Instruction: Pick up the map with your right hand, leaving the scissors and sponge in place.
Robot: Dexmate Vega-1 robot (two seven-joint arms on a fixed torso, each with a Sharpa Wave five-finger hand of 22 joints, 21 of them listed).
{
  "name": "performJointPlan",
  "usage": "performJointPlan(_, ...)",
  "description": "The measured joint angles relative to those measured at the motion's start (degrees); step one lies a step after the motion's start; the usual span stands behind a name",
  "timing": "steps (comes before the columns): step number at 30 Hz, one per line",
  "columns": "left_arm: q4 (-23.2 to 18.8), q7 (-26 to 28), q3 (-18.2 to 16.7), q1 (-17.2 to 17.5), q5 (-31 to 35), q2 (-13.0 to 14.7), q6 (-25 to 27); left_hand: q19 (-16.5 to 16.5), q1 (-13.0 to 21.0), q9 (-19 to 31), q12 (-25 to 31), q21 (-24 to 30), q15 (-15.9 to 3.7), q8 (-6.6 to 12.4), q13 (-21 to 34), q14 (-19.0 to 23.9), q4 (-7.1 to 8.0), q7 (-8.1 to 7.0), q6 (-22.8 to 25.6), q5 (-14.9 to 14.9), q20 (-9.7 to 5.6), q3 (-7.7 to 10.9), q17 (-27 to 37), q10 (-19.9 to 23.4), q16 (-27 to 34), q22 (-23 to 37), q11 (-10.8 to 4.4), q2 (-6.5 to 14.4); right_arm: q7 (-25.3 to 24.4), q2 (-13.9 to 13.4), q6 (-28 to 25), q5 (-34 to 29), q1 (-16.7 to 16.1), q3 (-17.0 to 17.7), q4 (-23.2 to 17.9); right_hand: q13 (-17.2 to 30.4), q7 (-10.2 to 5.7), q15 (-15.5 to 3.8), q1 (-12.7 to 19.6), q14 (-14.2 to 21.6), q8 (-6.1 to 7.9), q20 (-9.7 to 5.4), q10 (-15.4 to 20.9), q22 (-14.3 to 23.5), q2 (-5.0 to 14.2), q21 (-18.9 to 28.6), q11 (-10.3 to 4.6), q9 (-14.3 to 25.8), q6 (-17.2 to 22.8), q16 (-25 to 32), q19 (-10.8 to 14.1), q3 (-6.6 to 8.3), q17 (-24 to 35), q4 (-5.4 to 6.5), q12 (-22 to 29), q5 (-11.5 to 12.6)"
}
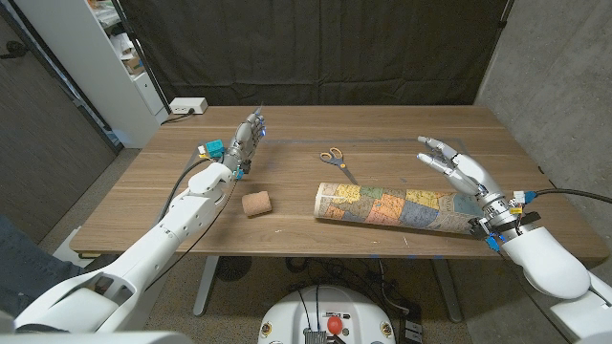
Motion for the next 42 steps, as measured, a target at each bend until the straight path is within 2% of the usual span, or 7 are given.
performJointPlan(5, 0.54, -0.25, 0.18, -0.52, 0.15, -0.18, 0.18, 0.00, 0.00, 0.00, 0.00, -0.34, 0.00, 0.00, 0.00, 0.00, 0.00, -0.31, 0.31, 0.00, 0.00, 0.00, 0.00, 0.00, 0.00, 0.00, 0.00, 0.00, 0.16, 0.10, -0.81, -1.46, -0.59, 0.50, -0.79, 0.00, -0.30, 0.13, 0.62, -0.48, 0.00, 0.43, -0.22, 0.00, -0.18, -0.04, -0.21, 0.00, -0.31, -0.22, -0.44, 0.02, 0.00, -0.50, 0.00, 0.00)
performJointPlan(16, 0.92, -0.47, 0.60, -1.23, 0.47, -0.40, 0.64, 0.32, 0.00, 0.00, 0.00, -0.37, 0.34, 0.00, 0.00, 0.34, 0.00, -0.31, 0.31, 0.00, 0.32, 0.00, 0.00, 0.00, 0.00, 0.00, 0.00, 0.00, 0.67, 0.42, -2.61, -4.93, -2.39, 2.09, -2.77, 0.00, -1.10, 0.24, 4.40, -2.02, 0.00, 1.43, -1.88, 0.00, -2.16, -0.72, 0.01, 0.00, -1.55, -0.85, -1.43, 0.55, 0.01, -2.30, -0.44, 1.16)
performJointPlan(19, 0.91, -0.48, 0.66, -1.23, 0.52, -0.41, 0.73, 0.32, 0.00, 0.00, 0.00, -0.37, 0.34, 0.00, 0.00, 0.34, 0.00, -0.32, 0.31, 0.00, 0.32, 0.00, 0.00, 0.00, 0.00, 0.00, 0.00, 0.00, 0.89, 0.50, -3.50, -6.22, -2.68, 2.36, -3.25, 0.00, -0.98, 0.26, 5.05, -2.03, -0.19, 1.22, -2.18, 0.00, -2.57, -0.72, 0.31, 0.00, -1.68, -0.84, -1.66, 0.71, 0.01, -2.60, -0.44, 1.48)
performJointPlan(26, 0.29, -0.38, 0.68, -0.89, 0.56, -0.33, 0.83, 0.32, 0.00, 0.00, 0.00, -0.37, 0.34, 0.00, 0.00, 0.34, 0.01, -0.32, 0.31, 0.00, 0.32, 0.00, 0.00, 0.00, 0.00, 0.00, 0.00, 0.00, 1.77, 1.05, -5.20, -8.55, -4.01, 3.72, -5.84, 0.00, -1.00, 0.44, 6.78, -2.84, -0.40, 1.65, -2.80, 0.00, -2.71, -0.71, 0.31, 0.00, -2.28, -0.84, -2.08, 0.94, 0.01, -2.84, -0.44, 2.01)
performJointPlan(29, -0.04, -0.26, 0.68, -0.69, 0.57, -0.20, 0.85, 0.32, 0.00, 0.00, 0.00, -0.59, 0.34, 0.00, 0.00, 0.34, 0.01, -0.32, 0.31, 0.00, 0.32, 0.01, 0.00, 0.00, 0.00, 0.00, 0.00, 0.00, 2.20, 1.21, -5.79, -9.36, -4.33, 4.09, -6.48, 0.29, -1.30, 0.69, 7.50, -3.08, -0.40, 1.53, -3.14, 0.00, -3.43, -0.93, 0.22, 0.00, -2.58, -1.06, -2.59, 0.94, 0.01, -2.83, -0.44, 2.39)
performJointPlan(36, -0.87, 0.08, 0.60, -0.15, 0.59, 0.10, 0.94, 0.32, 0.00, 0.00, 0.00, -0.59, 0.34, 0.00, 0.00, 0.34, 0.01, -0.32, 0.31, 0.00, 0.32, 0.01, 0.00, 0.00, 0.00, 0.00, 0.00, 0.00, 3.48, 1.66, -7.40, -11.63, -5.25, 5.12, -8.54, 0.29, -1.51, 1.33, 8.96, -3.73, -0.40, 2.17, -3.41, 0.00, -3.73, -0.93, 0.31, 0.00, -2.79, -1.06, -3.21, 1.23, 0.01, -3.04, -0.44, 2.75)
performJointPlan(42, -1.33, 0.16, 0.47, 0.19, 0.59, 0.35, 0.98, 0.32, 0.00, 0.00, 0.00, -0.59, 0.34, 0.00, 0.00, 0.34, 0.01, -0.32, 0.31, 0.00, 0.32, 0.01, 0.00, 0.00, 0.00, -0.01, 0.00, 0.00, 4.38, 1.96, -8.29, -13.46, -5.69, 5.52, -9.57, 0.29, -1.71, 2.07, 10.01, -4.48, -0.40, 3.03, -3.82, 0.00, -4.71, -0.93, -0.09, 0.00, -2.99, -1.06, -3.99, 1.36, 0.02, -2.91, -0.44, 3.51)
